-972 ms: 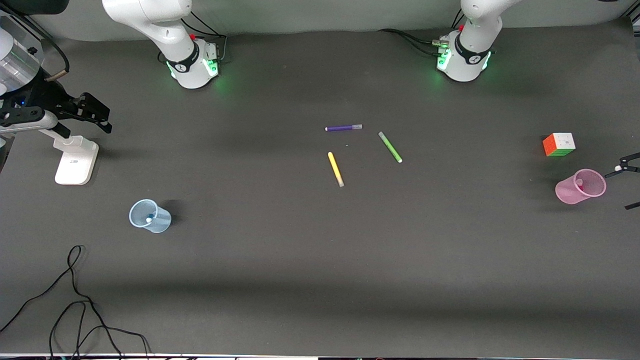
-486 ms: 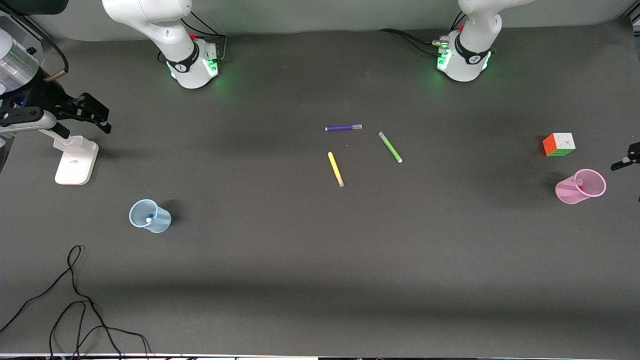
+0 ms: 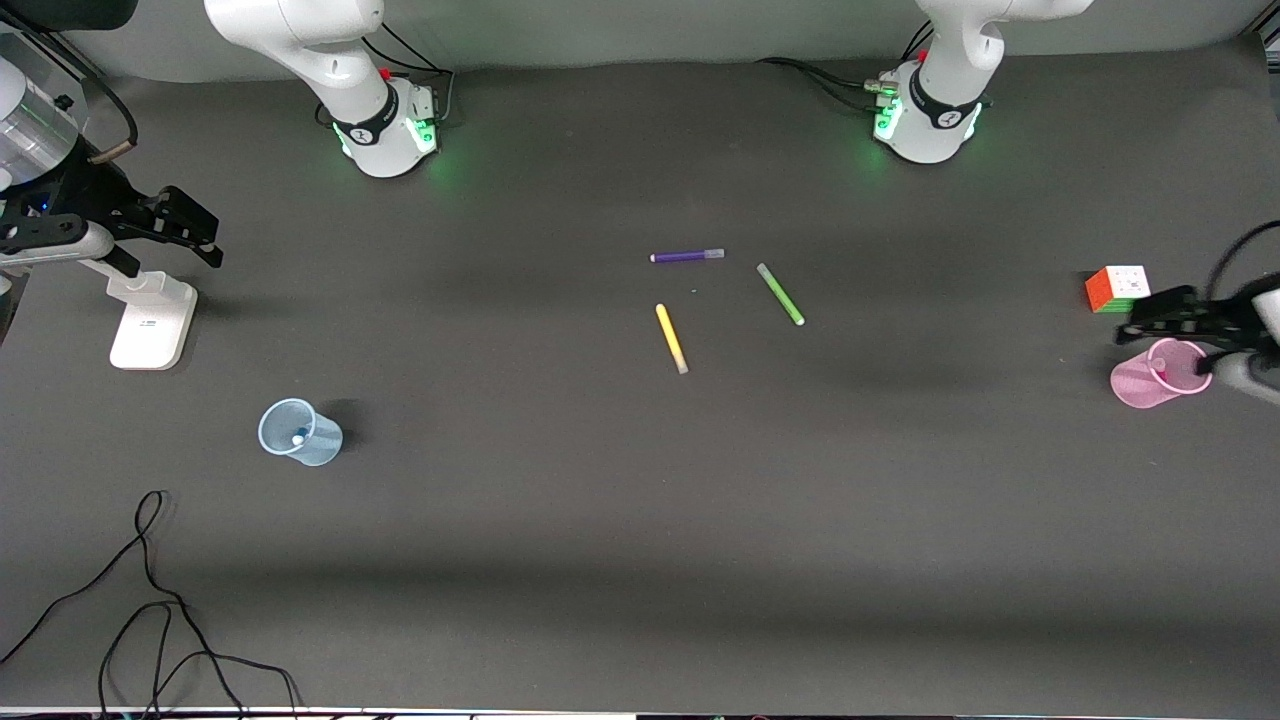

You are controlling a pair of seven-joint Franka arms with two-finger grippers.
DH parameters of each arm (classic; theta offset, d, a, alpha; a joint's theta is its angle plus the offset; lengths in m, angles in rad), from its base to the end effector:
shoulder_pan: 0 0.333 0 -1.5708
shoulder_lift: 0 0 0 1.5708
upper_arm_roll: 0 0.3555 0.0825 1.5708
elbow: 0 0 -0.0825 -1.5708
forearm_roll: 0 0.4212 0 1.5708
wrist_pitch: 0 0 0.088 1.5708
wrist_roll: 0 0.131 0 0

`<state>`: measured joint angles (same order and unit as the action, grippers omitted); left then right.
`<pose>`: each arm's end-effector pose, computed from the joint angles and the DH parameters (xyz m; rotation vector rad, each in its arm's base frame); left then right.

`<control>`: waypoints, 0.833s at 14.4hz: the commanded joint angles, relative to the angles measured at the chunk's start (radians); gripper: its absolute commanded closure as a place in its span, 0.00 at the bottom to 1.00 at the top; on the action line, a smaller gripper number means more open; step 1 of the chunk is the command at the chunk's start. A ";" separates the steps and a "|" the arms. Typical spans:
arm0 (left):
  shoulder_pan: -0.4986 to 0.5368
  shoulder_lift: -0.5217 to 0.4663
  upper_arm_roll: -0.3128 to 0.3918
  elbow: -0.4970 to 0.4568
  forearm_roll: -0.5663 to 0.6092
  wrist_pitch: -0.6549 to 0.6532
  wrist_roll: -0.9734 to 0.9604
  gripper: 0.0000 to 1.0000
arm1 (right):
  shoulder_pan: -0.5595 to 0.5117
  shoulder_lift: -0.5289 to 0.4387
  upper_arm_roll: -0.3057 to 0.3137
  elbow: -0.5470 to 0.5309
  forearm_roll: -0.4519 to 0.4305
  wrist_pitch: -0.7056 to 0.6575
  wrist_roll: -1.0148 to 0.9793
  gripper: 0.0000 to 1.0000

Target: Place pink and blue markers in matching cups

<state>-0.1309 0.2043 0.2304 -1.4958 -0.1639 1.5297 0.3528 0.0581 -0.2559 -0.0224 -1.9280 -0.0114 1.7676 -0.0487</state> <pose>0.6450 0.0291 0.5518 2.9609 -0.3680 -0.2010 0.5171 0.0160 0.6152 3.1289 0.1355 0.1495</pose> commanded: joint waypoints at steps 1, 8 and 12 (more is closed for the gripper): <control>-0.041 -0.006 0.006 0.032 0.023 -0.088 -0.171 0.01 | -0.004 -0.003 0.002 0.000 0.002 0.012 0.001 0.00; -0.211 -0.042 0.007 0.008 0.131 -0.125 -0.342 0.01 | -0.004 0.000 0.002 0.000 0.002 0.009 0.001 0.00; -0.207 -0.115 0.009 -0.067 0.141 -0.105 -0.331 0.01 | -0.004 0.000 0.012 0.003 0.001 0.004 0.010 0.00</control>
<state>-0.3320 0.1594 0.2312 -1.4916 -0.0420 1.4156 0.0265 0.0581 -0.2558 -0.0208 -1.9281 -0.0114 1.7678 -0.0487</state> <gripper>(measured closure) 0.009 0.000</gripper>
